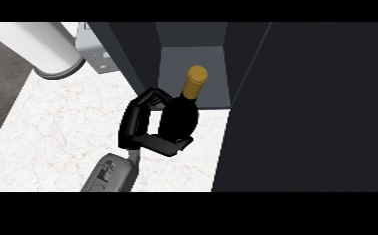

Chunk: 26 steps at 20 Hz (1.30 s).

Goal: Pick up the wine, place it into the cabinet and close the cabinet

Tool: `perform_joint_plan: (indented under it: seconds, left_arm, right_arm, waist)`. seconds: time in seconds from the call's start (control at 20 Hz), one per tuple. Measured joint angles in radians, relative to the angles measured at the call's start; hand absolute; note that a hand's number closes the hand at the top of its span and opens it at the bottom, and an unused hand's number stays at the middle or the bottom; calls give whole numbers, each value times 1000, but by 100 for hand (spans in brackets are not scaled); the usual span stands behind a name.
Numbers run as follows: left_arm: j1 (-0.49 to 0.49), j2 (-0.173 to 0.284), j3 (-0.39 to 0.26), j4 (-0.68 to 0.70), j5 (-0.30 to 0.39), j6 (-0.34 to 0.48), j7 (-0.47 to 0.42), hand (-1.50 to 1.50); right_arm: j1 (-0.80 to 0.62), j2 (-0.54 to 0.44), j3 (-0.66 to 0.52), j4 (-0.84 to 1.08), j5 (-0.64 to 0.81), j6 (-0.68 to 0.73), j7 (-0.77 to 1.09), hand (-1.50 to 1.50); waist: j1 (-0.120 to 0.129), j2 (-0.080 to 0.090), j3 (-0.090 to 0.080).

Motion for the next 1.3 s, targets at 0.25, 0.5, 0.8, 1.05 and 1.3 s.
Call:
perform_joint_plan:
  seconds: [0.25,0.5,0.8,1.05,1.3]
  left_arm:
    - [-101,2,22,92,11,9,12,150]
    - [-187,1,12,195,40,31,4,150]
    - [-323,0,10,347,127,57,-30,150]
    - [-425,0,-16,470,217,92,-71,150]
    - [-525,0,-2,600,257,103,-90,150]
  right_arm:
    - [14,-9,-16,0,-7,13,-11,-150]
    - [28,-2,-9,2,-12,19,-31,-150]
    - [54,-10,-10,2,-19,36,-71,-150]
    - [63,-7,-11,4,-27,52,-90,-150]
    - [85,-3,-17,5,-35,64,-118,-150]
  waist:
    - [-2,1,0]
    - [-5,1,0]
    - [-17,4,0]
    - [-28,7,-1]
    - [-33,8,0]
